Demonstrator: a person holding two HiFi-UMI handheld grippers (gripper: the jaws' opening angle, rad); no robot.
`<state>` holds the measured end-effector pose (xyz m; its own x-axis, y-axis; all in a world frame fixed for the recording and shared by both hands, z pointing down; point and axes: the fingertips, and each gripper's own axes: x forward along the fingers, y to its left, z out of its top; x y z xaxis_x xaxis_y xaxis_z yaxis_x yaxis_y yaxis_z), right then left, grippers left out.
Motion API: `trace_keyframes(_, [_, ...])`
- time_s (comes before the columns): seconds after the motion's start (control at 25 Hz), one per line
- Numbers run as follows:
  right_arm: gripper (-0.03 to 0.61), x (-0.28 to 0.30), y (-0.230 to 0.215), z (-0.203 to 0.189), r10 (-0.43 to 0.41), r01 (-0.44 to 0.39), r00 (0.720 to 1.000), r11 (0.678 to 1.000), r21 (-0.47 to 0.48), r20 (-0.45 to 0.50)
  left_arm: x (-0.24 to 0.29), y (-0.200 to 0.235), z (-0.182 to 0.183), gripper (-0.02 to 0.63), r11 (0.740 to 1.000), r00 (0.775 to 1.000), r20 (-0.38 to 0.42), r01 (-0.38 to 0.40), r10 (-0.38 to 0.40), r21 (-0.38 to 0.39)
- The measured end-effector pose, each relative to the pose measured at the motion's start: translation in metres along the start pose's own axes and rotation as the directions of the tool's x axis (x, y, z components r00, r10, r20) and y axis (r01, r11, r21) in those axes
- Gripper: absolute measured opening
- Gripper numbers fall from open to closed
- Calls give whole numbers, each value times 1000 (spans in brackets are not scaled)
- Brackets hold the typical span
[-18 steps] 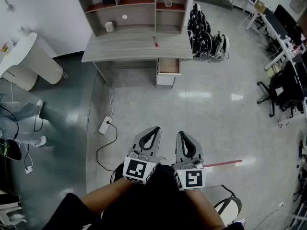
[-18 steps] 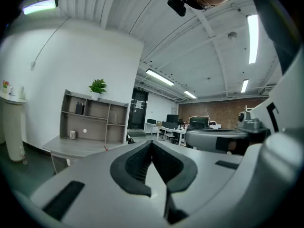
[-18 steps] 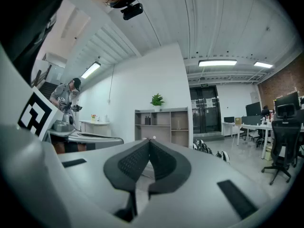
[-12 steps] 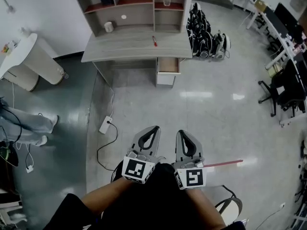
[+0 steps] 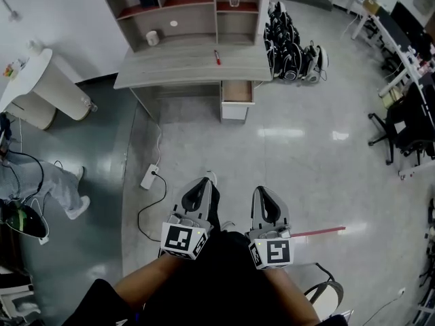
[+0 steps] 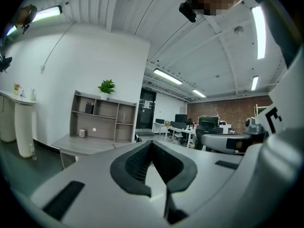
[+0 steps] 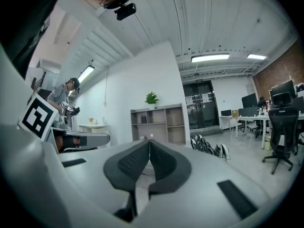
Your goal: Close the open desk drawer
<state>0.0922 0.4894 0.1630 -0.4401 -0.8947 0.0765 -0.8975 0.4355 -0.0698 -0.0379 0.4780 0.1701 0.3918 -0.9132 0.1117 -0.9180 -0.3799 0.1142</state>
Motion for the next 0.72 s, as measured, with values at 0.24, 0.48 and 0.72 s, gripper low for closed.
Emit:
trace_keyframes(0.24, [17, 9, -16, -8, -16, 15, 1000, 1000, -17, -24, 34, -2, -8, 14, 999, 999, -5, 32, -32, -2])
trace_keyframes(0.48, [17, 33, -57, -9, -58, 56, 997, 998, -28, -51, 85, -9, -10, 14, 996, 996, -23, 90, -90, -19])
trace_keyframes(0.72, [17, 92, -79, -11, -54, 50, 996, 998, -43, -72, 137, 16, -10, 14, 995, 995, -39, 95, -96, -24])
